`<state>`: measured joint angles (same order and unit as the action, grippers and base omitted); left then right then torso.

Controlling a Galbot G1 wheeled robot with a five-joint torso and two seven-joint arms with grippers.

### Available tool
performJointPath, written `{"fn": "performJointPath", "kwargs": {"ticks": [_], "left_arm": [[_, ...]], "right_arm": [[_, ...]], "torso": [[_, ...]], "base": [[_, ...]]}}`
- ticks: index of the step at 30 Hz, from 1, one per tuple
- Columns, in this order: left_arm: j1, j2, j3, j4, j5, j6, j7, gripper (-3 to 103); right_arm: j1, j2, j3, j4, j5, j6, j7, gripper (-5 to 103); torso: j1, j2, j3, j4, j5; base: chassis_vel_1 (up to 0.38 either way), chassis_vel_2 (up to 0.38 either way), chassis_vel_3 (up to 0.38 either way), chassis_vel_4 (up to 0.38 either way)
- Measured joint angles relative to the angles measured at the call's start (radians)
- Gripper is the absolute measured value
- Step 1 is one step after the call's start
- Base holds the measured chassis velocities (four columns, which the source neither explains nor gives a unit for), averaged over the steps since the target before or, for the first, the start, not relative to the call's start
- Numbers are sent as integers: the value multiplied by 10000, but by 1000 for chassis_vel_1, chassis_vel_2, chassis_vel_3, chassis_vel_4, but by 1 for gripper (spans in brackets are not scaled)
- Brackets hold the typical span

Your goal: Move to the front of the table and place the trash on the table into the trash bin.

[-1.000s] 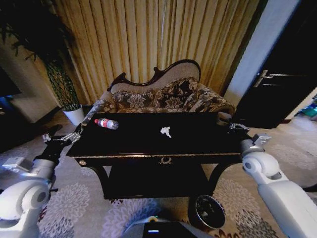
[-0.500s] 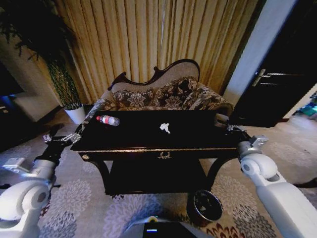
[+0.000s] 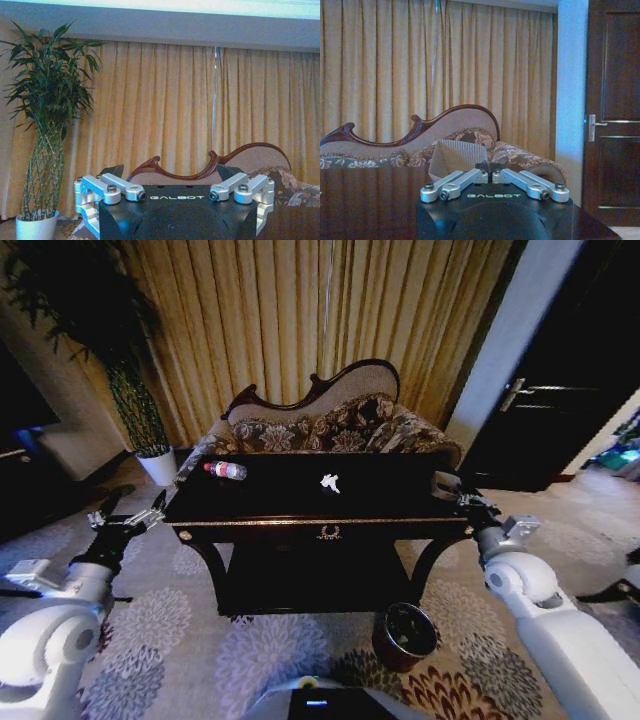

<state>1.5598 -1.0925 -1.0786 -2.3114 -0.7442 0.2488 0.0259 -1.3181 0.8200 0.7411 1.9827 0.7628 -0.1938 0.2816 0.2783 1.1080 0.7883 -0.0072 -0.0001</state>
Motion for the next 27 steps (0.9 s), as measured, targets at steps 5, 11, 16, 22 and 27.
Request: {"fn": "performJointPath", "kwargs": {"ticks": [5, 11, 16, 22, 27], "left_arm": [[-8, -14, -1, -23, 0, 0, 1, 100], [-7, -60, 25, -27, 4, 0, 1, 100], [-1, -72, 41, -27, 13, 0, 4, 100], [-13, -60, 64, -2, 13, -1, 6, 100], [-77, -156, 215, -29, 34, -2, 4, 100]], "right_arm": [[-11, 7, 2, -1, -9, 5, -2, 0], [-35, 54, -62, -14, -100, 35, -9, 0], [-123, 202, -108, -160, -252, 177, -91, 0], [-358, 428, -108, -425, -321, 185, -244, 0], [-661, 841, -240, -1117, -349, 39, -742, 0]], "torso": [[0, 0, 0, 0, 1], [0, 0, 0, 1, -1], [-3, 2, -2, -2, -1], [0, -1, 1, 0, 0], [3, -3, 2, 0, -1]], "base": [[111, -121, -109, 133], [110, -118, -100, 114], [70, -79, -65, 61], [7, -23, -5, 11], [0, 0, 0, 0]]}}
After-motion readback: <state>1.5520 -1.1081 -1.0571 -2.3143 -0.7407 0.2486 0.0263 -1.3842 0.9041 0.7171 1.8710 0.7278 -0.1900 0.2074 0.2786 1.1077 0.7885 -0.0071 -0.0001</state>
